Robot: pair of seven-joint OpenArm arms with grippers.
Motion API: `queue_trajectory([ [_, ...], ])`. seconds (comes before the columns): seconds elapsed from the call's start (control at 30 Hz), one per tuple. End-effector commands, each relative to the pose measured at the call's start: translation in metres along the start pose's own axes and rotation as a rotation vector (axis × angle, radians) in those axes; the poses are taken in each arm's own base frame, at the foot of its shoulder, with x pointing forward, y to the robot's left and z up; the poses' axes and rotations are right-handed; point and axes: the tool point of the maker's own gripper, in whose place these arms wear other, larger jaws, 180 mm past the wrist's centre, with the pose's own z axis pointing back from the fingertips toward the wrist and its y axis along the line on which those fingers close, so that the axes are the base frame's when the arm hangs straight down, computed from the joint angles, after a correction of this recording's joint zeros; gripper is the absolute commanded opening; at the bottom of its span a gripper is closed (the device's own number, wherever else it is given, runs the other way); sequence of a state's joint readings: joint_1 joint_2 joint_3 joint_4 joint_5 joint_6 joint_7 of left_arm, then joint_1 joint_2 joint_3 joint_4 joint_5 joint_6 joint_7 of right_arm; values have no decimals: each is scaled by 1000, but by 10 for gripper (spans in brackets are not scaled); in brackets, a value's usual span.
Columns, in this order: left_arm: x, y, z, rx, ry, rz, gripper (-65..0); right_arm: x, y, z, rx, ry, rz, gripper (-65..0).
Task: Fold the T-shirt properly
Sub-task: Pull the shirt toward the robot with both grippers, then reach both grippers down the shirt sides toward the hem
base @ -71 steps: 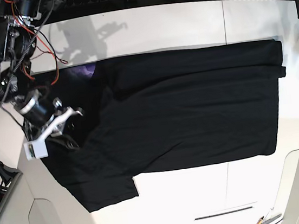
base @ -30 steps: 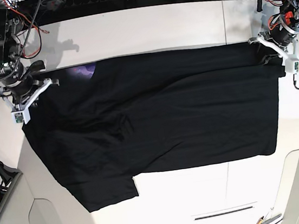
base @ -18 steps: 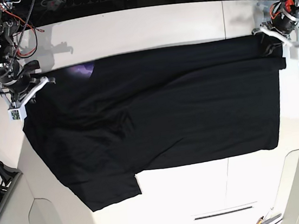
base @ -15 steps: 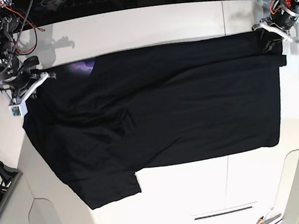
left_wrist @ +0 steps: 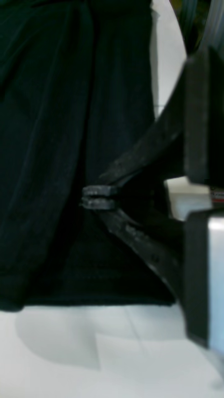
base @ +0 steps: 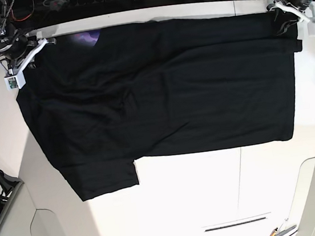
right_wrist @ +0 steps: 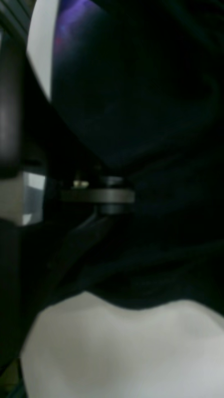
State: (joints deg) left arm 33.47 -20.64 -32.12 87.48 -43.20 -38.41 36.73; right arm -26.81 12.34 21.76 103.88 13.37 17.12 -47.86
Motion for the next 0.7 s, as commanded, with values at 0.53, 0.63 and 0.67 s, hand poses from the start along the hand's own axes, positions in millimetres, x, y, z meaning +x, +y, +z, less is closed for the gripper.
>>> queue_trajectory([
  [0.53,78,3,64,-51,-208,72,-462,112,-2,71,-81,-345,89,-650],
  [0.63,90,-5,68,-66,-238,43,-456,149,-10,88,-156,-456,129,-523],
  [0.67,91,-6,69,-67,-241,39,-451,160,-14,91,-186,-492,139,-472],
])
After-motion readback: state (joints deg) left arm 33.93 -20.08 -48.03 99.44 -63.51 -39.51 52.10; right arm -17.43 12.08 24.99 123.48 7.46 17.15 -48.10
